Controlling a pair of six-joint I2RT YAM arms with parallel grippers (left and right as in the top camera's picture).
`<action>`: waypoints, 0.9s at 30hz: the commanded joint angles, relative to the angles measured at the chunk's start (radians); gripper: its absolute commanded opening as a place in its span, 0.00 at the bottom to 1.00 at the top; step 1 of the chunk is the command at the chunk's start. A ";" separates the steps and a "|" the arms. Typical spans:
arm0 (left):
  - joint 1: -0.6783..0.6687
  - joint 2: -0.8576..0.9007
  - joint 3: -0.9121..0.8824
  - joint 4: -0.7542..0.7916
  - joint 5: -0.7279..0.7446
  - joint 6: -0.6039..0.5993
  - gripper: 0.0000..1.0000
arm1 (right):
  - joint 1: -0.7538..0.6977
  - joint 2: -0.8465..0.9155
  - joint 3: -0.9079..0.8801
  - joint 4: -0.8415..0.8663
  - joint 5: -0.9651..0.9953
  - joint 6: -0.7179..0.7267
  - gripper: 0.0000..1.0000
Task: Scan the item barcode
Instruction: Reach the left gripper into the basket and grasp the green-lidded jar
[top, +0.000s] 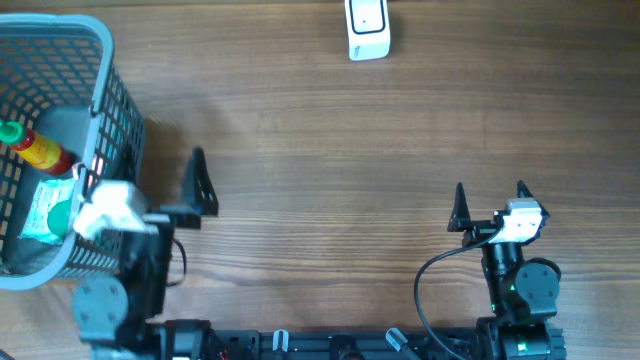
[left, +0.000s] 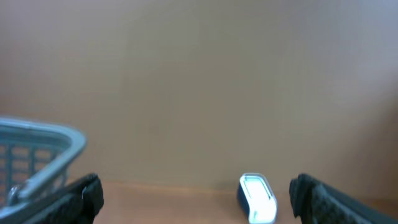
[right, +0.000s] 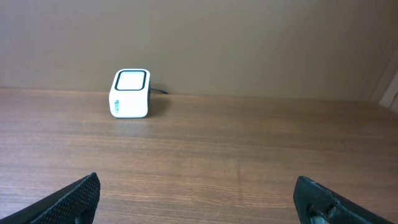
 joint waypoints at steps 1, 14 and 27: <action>0.003 0.211 0.257 -0.143 -0.122 -0.004 1.00 | -0.004 0.002 0.000 0.004 -0.016 -0.019 1.00; 0.004 0.717 0.779 -0.607 -0.042 -0.004 1.00 | -0.004 0.002 0.000 0.004 -0.016 -0.020 1.00; 0.174 0.771 0.867 -0.594 -0.320 -0.280 1.00 | -0.004 0.002 0.000 0.004 -0.016 -0.019 1.00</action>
